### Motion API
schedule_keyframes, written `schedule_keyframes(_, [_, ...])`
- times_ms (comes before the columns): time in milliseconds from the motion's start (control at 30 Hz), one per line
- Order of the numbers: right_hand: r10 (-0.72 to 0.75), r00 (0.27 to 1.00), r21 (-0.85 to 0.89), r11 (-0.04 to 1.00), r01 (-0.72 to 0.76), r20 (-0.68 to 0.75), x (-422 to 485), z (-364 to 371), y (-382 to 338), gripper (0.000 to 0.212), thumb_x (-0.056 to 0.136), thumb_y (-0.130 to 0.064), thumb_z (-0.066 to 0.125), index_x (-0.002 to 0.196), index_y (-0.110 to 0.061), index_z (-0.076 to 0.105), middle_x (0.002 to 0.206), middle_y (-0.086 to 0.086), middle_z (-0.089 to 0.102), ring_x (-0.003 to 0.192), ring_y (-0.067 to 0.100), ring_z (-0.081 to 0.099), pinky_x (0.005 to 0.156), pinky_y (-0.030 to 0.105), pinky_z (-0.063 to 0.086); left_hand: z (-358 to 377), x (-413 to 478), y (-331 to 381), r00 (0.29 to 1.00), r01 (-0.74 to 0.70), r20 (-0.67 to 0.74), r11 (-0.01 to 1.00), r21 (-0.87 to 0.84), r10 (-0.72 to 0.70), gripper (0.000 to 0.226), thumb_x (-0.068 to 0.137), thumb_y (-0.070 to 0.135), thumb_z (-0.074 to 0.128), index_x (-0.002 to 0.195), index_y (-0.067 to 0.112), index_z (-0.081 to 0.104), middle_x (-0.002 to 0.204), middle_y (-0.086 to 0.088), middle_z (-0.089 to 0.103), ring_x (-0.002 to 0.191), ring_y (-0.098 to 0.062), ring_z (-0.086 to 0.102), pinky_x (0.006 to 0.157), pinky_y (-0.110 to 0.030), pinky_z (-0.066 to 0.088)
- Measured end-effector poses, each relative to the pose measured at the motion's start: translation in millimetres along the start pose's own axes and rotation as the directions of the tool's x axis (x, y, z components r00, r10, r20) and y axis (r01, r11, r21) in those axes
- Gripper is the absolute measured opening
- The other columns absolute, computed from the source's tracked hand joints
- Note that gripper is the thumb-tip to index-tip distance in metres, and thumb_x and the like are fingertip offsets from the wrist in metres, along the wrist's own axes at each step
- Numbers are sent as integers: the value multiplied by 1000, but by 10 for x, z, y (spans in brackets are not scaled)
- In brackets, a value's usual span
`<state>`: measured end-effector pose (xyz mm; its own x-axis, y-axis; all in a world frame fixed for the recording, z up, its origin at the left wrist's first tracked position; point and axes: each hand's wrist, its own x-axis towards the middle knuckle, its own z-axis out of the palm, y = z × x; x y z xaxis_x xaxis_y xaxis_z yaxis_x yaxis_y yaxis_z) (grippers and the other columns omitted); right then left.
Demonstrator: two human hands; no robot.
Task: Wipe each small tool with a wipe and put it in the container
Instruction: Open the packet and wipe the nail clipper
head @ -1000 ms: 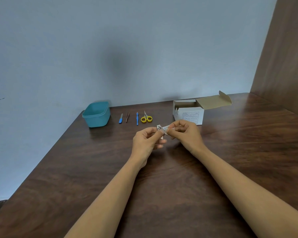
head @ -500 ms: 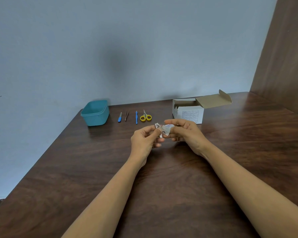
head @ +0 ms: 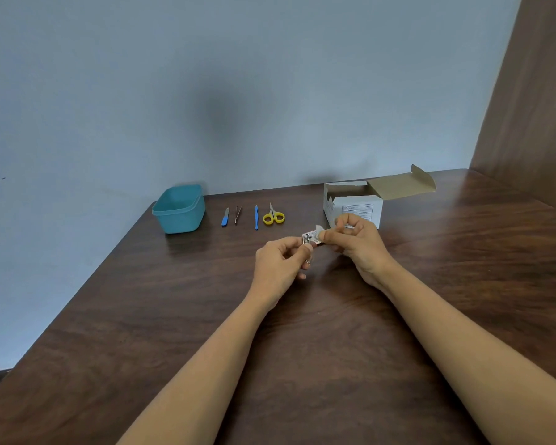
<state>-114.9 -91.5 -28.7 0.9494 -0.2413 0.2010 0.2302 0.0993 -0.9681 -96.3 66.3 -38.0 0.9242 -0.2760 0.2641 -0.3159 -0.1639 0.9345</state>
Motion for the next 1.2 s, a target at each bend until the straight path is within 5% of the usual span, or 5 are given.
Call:
schedule_keyframes(367, [216, 964, 412, 901, -137, -152, 23, 6, -35, 15, 80, 1, 69, 78, -12, 61, 61, -2, 67, 60, 8, 58, 51, 14, 46, 22, -15, -8, 992, -117, -42, 989, 92, 121, 18, 90, 25, 66, 80, 13, 73, 60, 0, 64, 56, -8, 58, 51, -25, 53])
schedule_keyframes(700, [339, 939, 429, 842, -328, 53, -71, 176, -31, 8, 85, -4, 63, 86, -8, 69, 64, -2, 69, 56, 3, 60, 54, 11, 47, -6, -21, 1, 986, -126, -107, 990, 63, 132, 9, 90, 27, 66, 89, 23, 74, 69, -1, 70, 60, -6, 61, 56, -24, 51])
schedule_keyframes(900, [330, 943, 437, 844, -311, 33, -61, 188, -17, 8, 85, -6, 64, 86, -11, 70, 63, -5, 67, 60, 3, 52, 53, 10, 43, 1, 1, -35, 982, -169, -46, 962, 215, 183, 18, 88, 29, 67, 74, 19, 72, 54, 6, 60, 53, -18, 53, 56, -31, 46])
schedule_keyframes(1033, [241, 970, 381, 900, -211, -32, -81, 239, 2, 8, 82, -7, 68, 86, -13, 71, 66, -8, 68, 57, 1, 51, 52, 12, 40, -2, 9, -43, 984, -167, -30, 959, 229, 178, 26, 89, 28, 66, 70, 11, 69, 49, 10, 51, 47, -4, 39, 50, -17, 31])
schedule_keyframes(1200, [58, 996, 176, 983, -46, -61, -109, 267, 28, 11, 68, -19, 76, 79, -16, 75, 76, -4, 71, 63, 0, 56, 56, 13, 39, 9, -12, -13, 981, -194, 42, 948, 254, 190, 21, 90, 24, 64, 77, 9, 72, 59, 1, 64, 52, -4, 51, 53, -16, 39])
